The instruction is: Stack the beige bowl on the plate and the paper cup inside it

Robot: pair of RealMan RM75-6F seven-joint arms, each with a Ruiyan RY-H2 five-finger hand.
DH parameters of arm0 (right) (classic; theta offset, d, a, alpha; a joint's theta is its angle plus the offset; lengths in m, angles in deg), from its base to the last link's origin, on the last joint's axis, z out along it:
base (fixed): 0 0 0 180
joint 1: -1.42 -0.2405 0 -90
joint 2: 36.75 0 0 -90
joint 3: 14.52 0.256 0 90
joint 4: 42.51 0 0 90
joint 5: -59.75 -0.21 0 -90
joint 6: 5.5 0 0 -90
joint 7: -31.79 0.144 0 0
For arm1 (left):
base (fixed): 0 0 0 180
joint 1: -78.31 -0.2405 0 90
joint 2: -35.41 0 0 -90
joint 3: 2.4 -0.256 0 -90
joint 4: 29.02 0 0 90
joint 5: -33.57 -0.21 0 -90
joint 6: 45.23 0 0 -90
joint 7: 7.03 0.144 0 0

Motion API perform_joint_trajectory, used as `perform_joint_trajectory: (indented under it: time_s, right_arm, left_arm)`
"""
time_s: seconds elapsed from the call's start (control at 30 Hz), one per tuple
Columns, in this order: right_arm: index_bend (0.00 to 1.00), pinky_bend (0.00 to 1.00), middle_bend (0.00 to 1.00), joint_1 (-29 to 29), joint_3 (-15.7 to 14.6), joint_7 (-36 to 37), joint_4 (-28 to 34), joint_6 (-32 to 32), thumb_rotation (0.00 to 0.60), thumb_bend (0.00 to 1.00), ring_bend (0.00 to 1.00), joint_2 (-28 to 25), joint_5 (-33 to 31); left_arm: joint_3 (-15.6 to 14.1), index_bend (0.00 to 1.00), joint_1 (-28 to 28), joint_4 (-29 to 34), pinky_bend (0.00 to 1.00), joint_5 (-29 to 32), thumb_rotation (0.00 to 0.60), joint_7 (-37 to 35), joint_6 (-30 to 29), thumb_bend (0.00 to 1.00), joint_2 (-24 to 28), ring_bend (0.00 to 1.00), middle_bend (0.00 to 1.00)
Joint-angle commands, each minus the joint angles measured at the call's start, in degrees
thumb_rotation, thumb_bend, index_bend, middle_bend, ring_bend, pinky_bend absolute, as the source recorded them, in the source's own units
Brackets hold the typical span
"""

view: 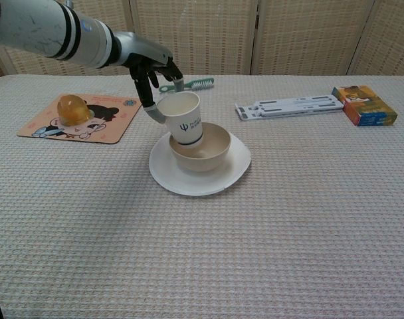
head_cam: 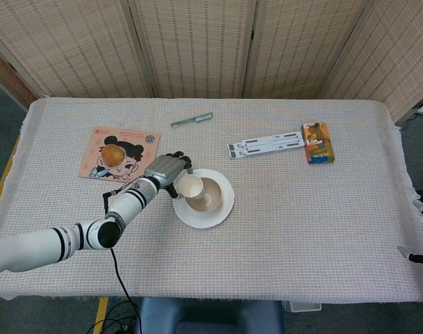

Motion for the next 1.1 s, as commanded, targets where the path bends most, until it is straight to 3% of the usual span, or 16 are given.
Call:
perform_joint_trajectory:
  time_s: [0.03, 0.47, 1.1]
  right_arm:
    - [0.00, 0.00, 0.00, -0.02, 0.07, 0.21, -0.14, 0.14, 0.600, 0.23, 0.00, -0.01, -0.01]
    - [0.00, 0.00, 0.00, 0.50, -0.01, 1.65, -0.17, -0.58, 0.600, 0.23, 0.00, -0.40, 1.62]
    - [0.00, 0.00, 0.00, 0.48, -0.17, 5.06, -1.69, -0.19, 0.600, 0.23, 0.00, -0.65, 3.33]
  left_arm:
    - [-1.36, 0.55, 0.88, -1.58, 0.16, -0.79, 0.600, -1.37, 1.16, 0.25, -1.06, 0.00, 0.19]
    - [-4.59, 0.55, 3.33, -1.26, 0.16, -1.39, 0.600, -4.42, -0.32, 0.25, -2.64, 0.00, 0.19]
    - [-6.73, 0.56, 5.99, -7.03, 0.16, -0.93, 0.600, -7.56, 1.01, 0.25, -7.20, 0.00, 0.19]
